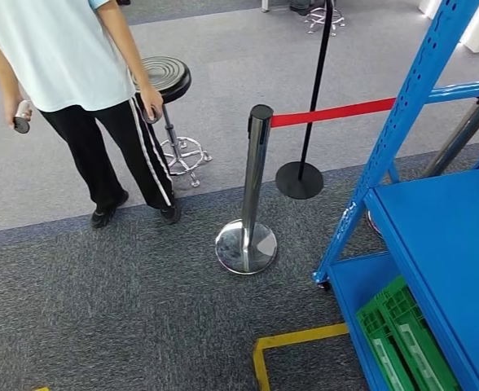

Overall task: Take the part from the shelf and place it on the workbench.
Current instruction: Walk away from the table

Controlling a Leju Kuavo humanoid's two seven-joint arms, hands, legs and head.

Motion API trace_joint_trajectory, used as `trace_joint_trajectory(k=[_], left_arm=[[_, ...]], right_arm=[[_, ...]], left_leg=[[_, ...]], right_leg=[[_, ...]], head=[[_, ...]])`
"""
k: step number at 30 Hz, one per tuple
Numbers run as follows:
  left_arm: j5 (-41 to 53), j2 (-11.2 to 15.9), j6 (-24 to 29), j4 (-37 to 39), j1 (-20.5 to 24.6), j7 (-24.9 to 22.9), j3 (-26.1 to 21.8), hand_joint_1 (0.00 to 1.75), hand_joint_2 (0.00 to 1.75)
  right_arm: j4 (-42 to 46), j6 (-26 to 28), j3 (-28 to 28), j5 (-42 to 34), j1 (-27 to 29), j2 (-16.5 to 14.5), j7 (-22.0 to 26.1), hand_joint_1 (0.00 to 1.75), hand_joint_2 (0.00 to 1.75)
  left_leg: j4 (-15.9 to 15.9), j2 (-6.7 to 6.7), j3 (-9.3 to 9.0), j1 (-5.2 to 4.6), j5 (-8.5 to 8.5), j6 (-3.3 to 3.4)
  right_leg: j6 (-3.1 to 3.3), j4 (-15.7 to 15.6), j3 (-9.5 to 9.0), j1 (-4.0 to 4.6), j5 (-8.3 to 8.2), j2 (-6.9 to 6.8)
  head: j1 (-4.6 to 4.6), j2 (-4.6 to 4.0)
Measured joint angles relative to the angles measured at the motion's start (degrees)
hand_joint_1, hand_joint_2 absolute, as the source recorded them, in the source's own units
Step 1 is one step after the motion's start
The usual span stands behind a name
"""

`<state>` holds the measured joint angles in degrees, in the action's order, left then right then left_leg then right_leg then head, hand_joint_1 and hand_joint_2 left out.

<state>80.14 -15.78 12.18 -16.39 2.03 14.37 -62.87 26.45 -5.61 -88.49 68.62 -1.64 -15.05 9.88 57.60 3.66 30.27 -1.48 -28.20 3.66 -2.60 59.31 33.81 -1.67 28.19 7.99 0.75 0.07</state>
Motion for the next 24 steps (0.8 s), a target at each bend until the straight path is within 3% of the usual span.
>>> trace_joint_trajectory(k=[1, 3, 5, 6, 7, 9, 11, 12, 16, 18, 20, 21, 23, 24], left_arm=[[0.01, -0.06, 0.01, 0.01, 0.06, 0.01, 0.0, 0.0, 0.0], [0.01, -0.17, 0.0, 0.02, -0.03, 0.03, 0.0, 0.0, 0.0], [0.01, -0.2, -0.01, 0.02, -0.25, 0.04, -0.01, 0.0, 0.0], [0.01, -0.21, -0.01, 0.02, -0.31, 0.04, -0.02, 0.0, 0.0], [0.01, -0.22, -0.01, 0.02, -0.3, 0.04, -0.01, 0.0, 0.0], [0.01, -0.33, -0.01, 0.02, -0.26, 0.04, -0.01, 0.0, 0.0], [0.01, -0.38, -0.01, 0.02, -0.23, 0.04, -0.01, 0.0, 0.0], [0.01, -0.35, 0.0, 0.02, -0.2, 0.04, -0.01, 0.0, 0.0], [0.01, -0.34, 0.01, 0.02, 0.1, 0.04, 0.01, 0.0, 0.0], [0.01, -0.31, -0.01, 0.02, 0.14, 0.04, 0.01, 0.0, 0.0], [0.01, -0.25, 0.01, 0.02, 0.05, 0.04, 0.0, 0.0, 0.0], [0.01, -0.22, 0.01, 0.02, 0.0, 0.04, -0.01, 0.0, 0.0], [0.01, -0.18, 0.0, 0.02, -0.08, 0.04, -0.01, 0.0, 0.0], [0.02, -0.17, -0.01, 0.02, -0.09, 0.04, -0.01, 0.0, 0.0]], right_arm=[[0.01, 0.03, 0.0, 0.03, 0.01, 0.02, -0.04, 0.0, 0.0], [0.02, 0.05, 0.01, 0.08, -0.26, 0.09, -0.08, 0.0, 0.0], [0.02, 0.03, 0.02, 0.11, -0.44, 0.18, -0.09, 0.0, 0.0], [0.02, 0.03, 0.02, 0.11, -0.35, 0.23, -0.09, 0.0, 0.0], [0.02, 0.03, 0.02, 0.12, -0.21, 0.28, -0.09, 0.0, 0.0], [0.02, 0.03, 0.02, 0.12, -0.09, 0.42, -0.09, 0.0, 0.0], [0.0, 0.03, 0.02, 0.12, -0.27, 0.49, -0.08, 0.0, 0.0], [-0.01, 0.02, 0.02, 0.12, -0.35, 0.49, -0.07, 0.0, 0.0], [-0.02, 0.05, 0.01, 0.12, -0.18, 0.54, -0.08, 0.0, 0.0], [0.0, 0.09, 0.01, 0.12, -0.16, 0.58, -0.09, 0.0, 0.0], [0.01, 0.05, 0.02, 0.12, -0.33, 0.6, -0.09, 0.0, 0.0], [0.01, 0.04, 0.02, 0.13, -0.4, 0.6, -0.09, 0.0, 0.0], [0.0, 0.01, 0.02, 0.13, -0.35, 0.6, -0.09, 0.0, 0.0], [0.01, 0.03, 0.02, 0.14, -0.28, 0.6, -0.09, 0.0, 0.0]], left_leg=[[-1.03, -0.87, -0.3, 0.12, 0.44, -0.01], [-2.14, -2.88, -0.56, 0.21, 0.98, -0.04], [-2.17, -5.0, -0.42, 0.2, 1.0, 0.01], [-2.14, -5.98, -0.36, 0.22, 0.97, -0.03], [-2.1, -6.84, -0.32, 0.27, 0.93, -0.1], [-1.72, -8.3, -0.31, 0.39, 0.69, -0.49], [-1.04, -9.28, -0.31, 0.3, 0.28, -1.12], [-0.75, -9.57, -0.31, 0.21, 0.14, -1.42], [-0.3, -10.31, -0.51, 0.33, -0.08, -2.43], [0.73, -8.53, -0.16, 0.62, -1.3, -3.14], [5.75, -5.57, 1.77, 1.01, -4.88, -3.72], [9.33, -4.72, 3.16, 1.16, -6.9, -3.88], [15.51, -4.17, 5.58, 1.37, -9.45, -4.06], [16.4, -4.14, 5.87, 1.44, -9.33, -4.06]], right_leg=[[-0.09, 0.84, 0.68, 0.21, 0.74, -1.53], [-0.23, 5.67, 3.19, 0.59, 3.9, -5.55], [-0.82, 12.08, 5.85, 0.58, 6.89, -7.22], [-1.15, 13.47, 6.2, 0.49, 7.1, -7.55], [-1.44, 12.64, 5.41, 0.39, 6.26, -7.86], [-1.89, 5.17, 0.77, 0.2, 2.86, -9.43], [-1.5, -1.08, -2.98, 0.24, 1.14, -11.36], [-1.0, -1.93, -3.53, 0.33, 1.07, -11.69], [0.82, -2.05, -3.07, 0.5, 0.66, -10.42], [1.54, -2.29, -3.13, 0.32, 0.25, -9.57], [2.05, -2.33, -2.91, 0.25, -0.25, -8.55], [2.19, -2.3, -2.67, 0.26, -0.46, -7.94], [2.21, -2.25, -2.28, 0.3, -0.78, -6.71], [2.14, -2.24, -2.18, 0.3, -0.89, -6.13]], head=[[0.13, 0.0], [0.5, 0.0], [0.77, 0.0], [0.77, 0.0], [0.77, 0.0], [0.79, 0.0], [0.73, 0.0], [0.63, 0.0], [0.48, 0.0], [0.35, 0.0], [0.16, 0.0], [0.13, 0.0], [0.14, 0.0], [0.14, 0.0]])
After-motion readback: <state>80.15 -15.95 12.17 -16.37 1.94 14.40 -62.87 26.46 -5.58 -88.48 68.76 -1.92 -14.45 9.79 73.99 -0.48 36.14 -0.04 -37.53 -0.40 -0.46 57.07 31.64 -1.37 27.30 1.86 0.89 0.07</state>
